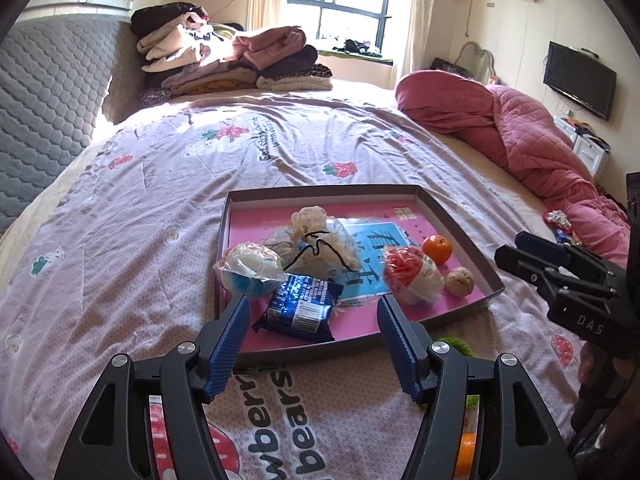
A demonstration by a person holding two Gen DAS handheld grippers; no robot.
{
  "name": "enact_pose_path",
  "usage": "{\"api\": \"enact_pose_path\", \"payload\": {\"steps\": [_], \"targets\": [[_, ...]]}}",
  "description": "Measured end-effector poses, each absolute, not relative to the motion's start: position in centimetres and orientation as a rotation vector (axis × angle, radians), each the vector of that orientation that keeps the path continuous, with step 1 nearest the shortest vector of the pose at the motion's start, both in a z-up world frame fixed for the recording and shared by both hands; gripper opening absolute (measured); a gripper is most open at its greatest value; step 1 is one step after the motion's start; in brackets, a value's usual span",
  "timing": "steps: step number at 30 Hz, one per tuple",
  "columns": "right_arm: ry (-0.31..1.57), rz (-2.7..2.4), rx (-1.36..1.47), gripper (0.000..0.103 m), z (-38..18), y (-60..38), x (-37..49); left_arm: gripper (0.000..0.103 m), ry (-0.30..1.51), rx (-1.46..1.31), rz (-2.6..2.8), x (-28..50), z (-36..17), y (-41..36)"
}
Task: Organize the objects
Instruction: 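Withdraw both tools from tray toward green ring and orange on cover, then move left tool to small orange while right tool approaches green ring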
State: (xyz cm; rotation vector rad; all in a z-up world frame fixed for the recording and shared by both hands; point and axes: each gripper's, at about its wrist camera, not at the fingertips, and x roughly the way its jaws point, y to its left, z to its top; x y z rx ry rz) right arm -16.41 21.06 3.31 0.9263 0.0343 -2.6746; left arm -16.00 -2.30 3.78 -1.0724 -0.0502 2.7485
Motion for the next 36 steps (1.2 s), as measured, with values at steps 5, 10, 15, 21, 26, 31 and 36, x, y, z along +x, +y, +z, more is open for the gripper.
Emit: {"api": "enact_pose_path", "payload": {"steps": [5, 10, 15, 21, 26, 31, 36], "targets": [[0.034, -2.673, 0.906, 0.051, 3.7, 21.1, -15.2, 0.069, -0.047, -1.029, 2.761, -14.6, 4.7, -1.9], [0.024, -2.668, 0.898, 0.052, 3.9, 21.2, -14.4, 0.069, -0.048, -1.029, 2.756, -13.3, 4.6, -1.7], [0.026, -2.665, 0.896, 0.052, 4.0, 21.2, -13.7, 0.069, -0.062, -1.053, 2.747, -12.5, 4.0, -1.7], [0.028, -2.662, 0.907, 0.052, 3.7, 21.3, -13.0, 0.069, -0.064, -1.068, 2.729, -11.3, 3.4, -1.4], [0.039, -2.654, 0.924, 0.052, 3.3, 21.1, -12.6, 0.069, -0.054, -1.083, 2.706, -10.3, 2.8, -0.8], [0.049, -2.645, 0.938, 0.052, 2.8, 20.9, -12.2, 0.069, -0.03, -1.101, 2.676, -9.2, 2.0, 0.1], [0.058, -2.636, 0.962, 0.052, 2.1, 20.6, -11.8, 0.069, -0.008, -1.12, 2.633, -8.0, 1.1, 1.3]]}}
